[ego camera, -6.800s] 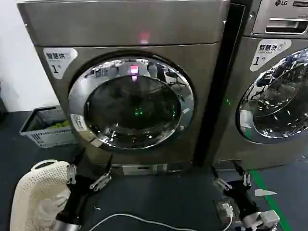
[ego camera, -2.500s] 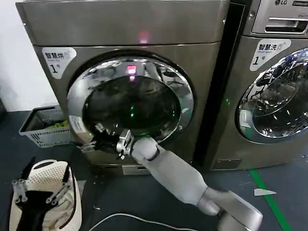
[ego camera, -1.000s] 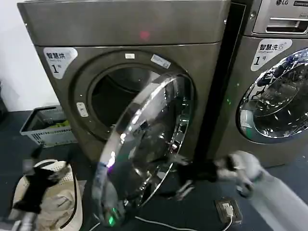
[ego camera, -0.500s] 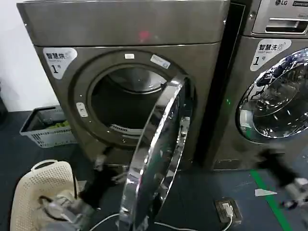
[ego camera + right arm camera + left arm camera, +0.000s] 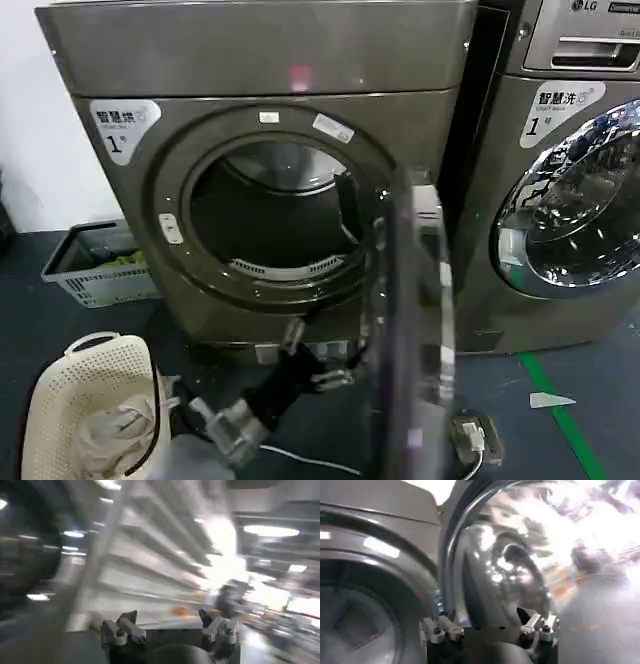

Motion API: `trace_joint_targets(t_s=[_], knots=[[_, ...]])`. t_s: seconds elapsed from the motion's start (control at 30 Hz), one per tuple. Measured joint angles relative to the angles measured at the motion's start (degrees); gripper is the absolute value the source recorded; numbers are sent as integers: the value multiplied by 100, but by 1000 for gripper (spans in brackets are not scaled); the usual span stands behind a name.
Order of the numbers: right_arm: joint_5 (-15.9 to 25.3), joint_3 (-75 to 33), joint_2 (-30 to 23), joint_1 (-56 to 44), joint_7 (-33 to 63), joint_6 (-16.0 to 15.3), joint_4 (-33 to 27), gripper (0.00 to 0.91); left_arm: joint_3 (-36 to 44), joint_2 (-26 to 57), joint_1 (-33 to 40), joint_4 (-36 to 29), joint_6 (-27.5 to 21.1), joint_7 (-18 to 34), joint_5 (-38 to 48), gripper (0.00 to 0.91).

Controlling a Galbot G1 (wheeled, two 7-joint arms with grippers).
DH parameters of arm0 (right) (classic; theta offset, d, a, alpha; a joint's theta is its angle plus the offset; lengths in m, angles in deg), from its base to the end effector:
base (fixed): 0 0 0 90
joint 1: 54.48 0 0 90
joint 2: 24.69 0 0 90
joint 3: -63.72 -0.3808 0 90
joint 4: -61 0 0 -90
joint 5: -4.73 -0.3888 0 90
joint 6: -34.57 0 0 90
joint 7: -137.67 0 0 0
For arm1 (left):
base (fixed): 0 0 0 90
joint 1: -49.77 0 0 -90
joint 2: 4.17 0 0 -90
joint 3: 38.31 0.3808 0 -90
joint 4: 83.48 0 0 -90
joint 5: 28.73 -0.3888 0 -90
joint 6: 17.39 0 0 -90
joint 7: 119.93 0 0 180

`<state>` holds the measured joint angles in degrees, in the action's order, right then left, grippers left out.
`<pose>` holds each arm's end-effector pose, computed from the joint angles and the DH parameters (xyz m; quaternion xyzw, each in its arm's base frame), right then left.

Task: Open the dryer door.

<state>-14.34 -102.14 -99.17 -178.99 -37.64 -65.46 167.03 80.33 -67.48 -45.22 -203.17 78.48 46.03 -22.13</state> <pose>-0.0191 -0.4223 -0.1889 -0.5566 -0.8112 0.1775 0.0250 0.2744 -0.0601 -0.2658 0.4200 0.8873 0.0931 0.1664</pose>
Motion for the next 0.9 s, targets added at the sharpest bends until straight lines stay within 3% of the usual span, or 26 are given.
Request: trace_joint_targets(t_s=[0.17, 0.27, 0.4, 0.9], knots=[[-61, -646, -178, -64, 312, 170, -296, 907, 619, -132, 582, 383, -23, 0, 143, 907], [-466, -949, -286, -141, 452, 104, -304, 907, 980, -241, 996, 653, -32, 0, 236, 907], [-399, -1226, -451, -228, 332, 233, -306, 907, 1400, -421, 1533, 987, -37, -1, 309, 907], [-551, -2035, -524, -423, 381, 247, -701, 907, 2469, -1699, 3084, 2594, -108, -5, 531, 907]])
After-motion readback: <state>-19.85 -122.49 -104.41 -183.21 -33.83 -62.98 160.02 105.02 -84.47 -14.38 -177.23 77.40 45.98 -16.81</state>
